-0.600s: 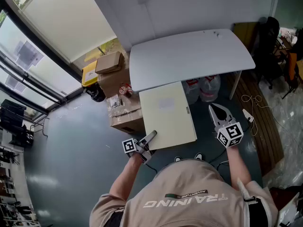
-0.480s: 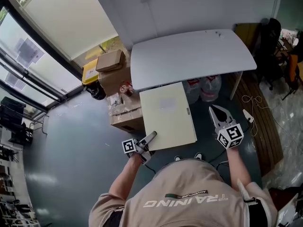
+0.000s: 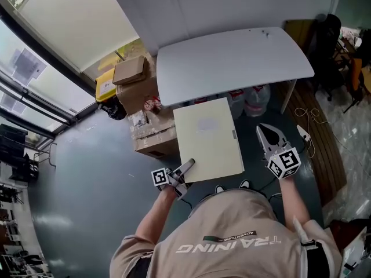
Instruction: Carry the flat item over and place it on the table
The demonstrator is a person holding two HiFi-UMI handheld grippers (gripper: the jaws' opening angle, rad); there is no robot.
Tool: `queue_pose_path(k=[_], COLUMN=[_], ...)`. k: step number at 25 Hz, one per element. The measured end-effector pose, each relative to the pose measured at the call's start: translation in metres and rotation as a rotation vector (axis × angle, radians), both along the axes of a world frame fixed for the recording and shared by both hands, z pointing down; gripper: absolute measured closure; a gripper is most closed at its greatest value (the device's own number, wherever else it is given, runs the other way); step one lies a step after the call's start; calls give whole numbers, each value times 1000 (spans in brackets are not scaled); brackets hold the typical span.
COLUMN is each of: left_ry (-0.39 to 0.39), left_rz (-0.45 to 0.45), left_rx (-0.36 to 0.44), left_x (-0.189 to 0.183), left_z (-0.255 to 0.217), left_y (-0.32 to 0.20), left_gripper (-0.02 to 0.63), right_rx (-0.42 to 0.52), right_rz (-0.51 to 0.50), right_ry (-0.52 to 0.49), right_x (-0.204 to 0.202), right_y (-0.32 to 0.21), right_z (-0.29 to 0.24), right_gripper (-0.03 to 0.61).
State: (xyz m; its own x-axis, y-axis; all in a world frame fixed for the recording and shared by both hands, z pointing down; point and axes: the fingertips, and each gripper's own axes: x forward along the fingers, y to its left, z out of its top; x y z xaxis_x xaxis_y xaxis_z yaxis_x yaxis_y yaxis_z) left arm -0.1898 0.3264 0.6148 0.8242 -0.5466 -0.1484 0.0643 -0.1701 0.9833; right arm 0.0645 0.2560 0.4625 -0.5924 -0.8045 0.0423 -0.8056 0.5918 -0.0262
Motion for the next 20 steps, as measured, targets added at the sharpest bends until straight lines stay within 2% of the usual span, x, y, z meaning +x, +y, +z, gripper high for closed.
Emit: queue_pose_path(k=[5, 8, 11, 15, 20], left_ry=[10, -8, -7, 3, -37], left_rz=[-26, -51, -59, -70, -80], left_rx=[-16, -32, -10, 26, 28], left_x=[-13, -18, -18, -8, 14], left_z=[10, 14, 8, -1, -5], left_y=[-11, -27, -47, -81, -128], left_gripper=[331, 331, 330, 330, 330], right_rx=[-24, -51, -50, -12, 7], right_rz=[25, 5, -25, -61, -74], right_ry=[11, 28, 64, 70, 64], right_x=[-6, -13, -20, -19, 7], right_y=[-7, -14, -26, -56, -105], right_z=[13, 24, 30, 28, 27], right_gripper=[574, 574, 574, 574, 574])
